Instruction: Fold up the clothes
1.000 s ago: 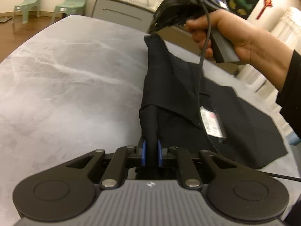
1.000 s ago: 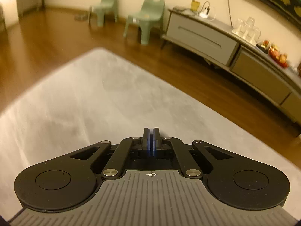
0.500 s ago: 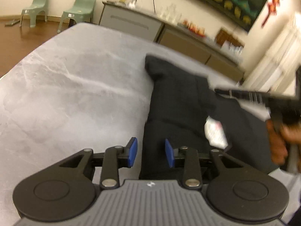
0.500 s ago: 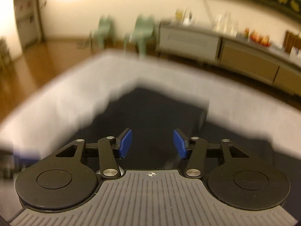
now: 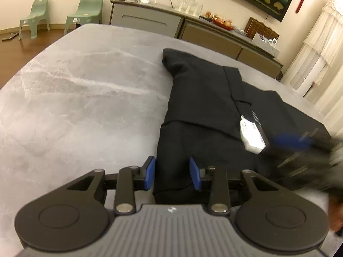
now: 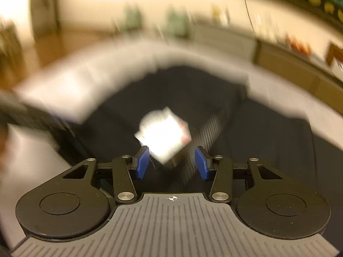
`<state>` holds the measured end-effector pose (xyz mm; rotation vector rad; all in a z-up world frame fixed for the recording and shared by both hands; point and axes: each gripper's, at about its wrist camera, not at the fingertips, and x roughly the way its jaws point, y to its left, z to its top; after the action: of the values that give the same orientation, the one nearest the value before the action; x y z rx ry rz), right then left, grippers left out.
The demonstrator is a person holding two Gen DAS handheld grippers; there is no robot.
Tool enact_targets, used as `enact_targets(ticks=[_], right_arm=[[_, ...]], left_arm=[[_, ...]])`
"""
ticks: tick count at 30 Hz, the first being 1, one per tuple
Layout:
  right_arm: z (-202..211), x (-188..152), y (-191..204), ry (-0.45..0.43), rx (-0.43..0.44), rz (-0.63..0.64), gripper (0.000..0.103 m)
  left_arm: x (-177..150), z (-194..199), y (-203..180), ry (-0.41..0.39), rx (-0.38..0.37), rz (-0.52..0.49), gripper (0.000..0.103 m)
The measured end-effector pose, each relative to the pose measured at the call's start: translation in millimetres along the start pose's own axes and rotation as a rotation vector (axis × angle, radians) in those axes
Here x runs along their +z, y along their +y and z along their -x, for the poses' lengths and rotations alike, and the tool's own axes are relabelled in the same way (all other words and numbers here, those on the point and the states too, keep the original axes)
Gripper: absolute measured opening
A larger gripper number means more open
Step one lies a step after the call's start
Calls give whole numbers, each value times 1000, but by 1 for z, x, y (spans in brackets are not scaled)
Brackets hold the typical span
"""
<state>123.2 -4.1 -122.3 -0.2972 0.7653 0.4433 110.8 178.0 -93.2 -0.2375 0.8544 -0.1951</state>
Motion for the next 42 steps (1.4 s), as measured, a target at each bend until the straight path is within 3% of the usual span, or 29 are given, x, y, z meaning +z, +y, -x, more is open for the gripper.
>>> enact_targets(ticks=[1, 5, 6, 8, 9, 11, 15, 18, 22, 24, 26, 28, 29, 30, 31, 34, 35, 37, 40, 42], right_arm=[[-1, -4, -5, -26, -10, -34, 61], [13, 21, -19, -11, -8, -118, 60], [17, 33, -19, -27, -10, -120, 63], [19, 62, -15, -51, -9, -116, 82], [16, 76, -13, -67, -16, -101, 85], [10, 102, -6, -88, -26, -77, 88], [-10, 94, -9, -18, -42, -86, 87], [-12, 61, -43, 37, -158, -84, 82], [27, 5, -137, 62, -285, -224, 83], [44, -24, -192, 103, -362, -303, 83], [62, -57, -248, 154, -437, -387, 83], [81, -87, -292, 188, -473, -457, 83], [87, -97, -308, 186, -483, -478, 83], [97, -109, -322, 171, -493, -503, 83], [102, -116, -332, 147, -491, -532, 83], [106, -132, -353, 78, -436, -637, 83], [100, -130, -356, 66, -405, -663, 83], [93, -124, -357, 46, -325, -662, 83], [75, -115, -350, 69, -293, -552, 85], [74, -116, -345, 97, -295, -491, 85]], left_arm=[[0, 3, 3, -5, -13, 24, 37], [-4, 1, 18, 7, -65, 142, 52], [-4, -1, 18, 13, -83, 151, 52], [-3, -4, 15, 23, -116, 162, 50], [-2, -4, 12, 25, -117, 147, 49], [-2, -4, 7, 20, -94, 101, 36], [-2, -5, 13, 17, -70, 104, 21], [-5, 0, 14, -7, -9, 107, 16], [-8, 9, 17, -25, 77, 124, 15], [-9, 15, 4, -35, 103, 60, 15], [-9, 27, -15, -67, 113, -32, 26], [-13, 51, -37, -196, 235, -148, 28], [-15, 63, -49, -266, 300, -211, 35], [-14, 70, -60, -317, 331, -260, 39], [-9, 71, -69, -332, 310, -282, 43], [16, 41, -97, -203, 119, -279, 44], [21, 24, -111, -169, 98, -301, 44], [23, -11, -142, -105, 116, -389, 46], [10, -53, -172, -11, 134, -491, 47], [-1, -67, -179, -26, 192, -537, 55]])
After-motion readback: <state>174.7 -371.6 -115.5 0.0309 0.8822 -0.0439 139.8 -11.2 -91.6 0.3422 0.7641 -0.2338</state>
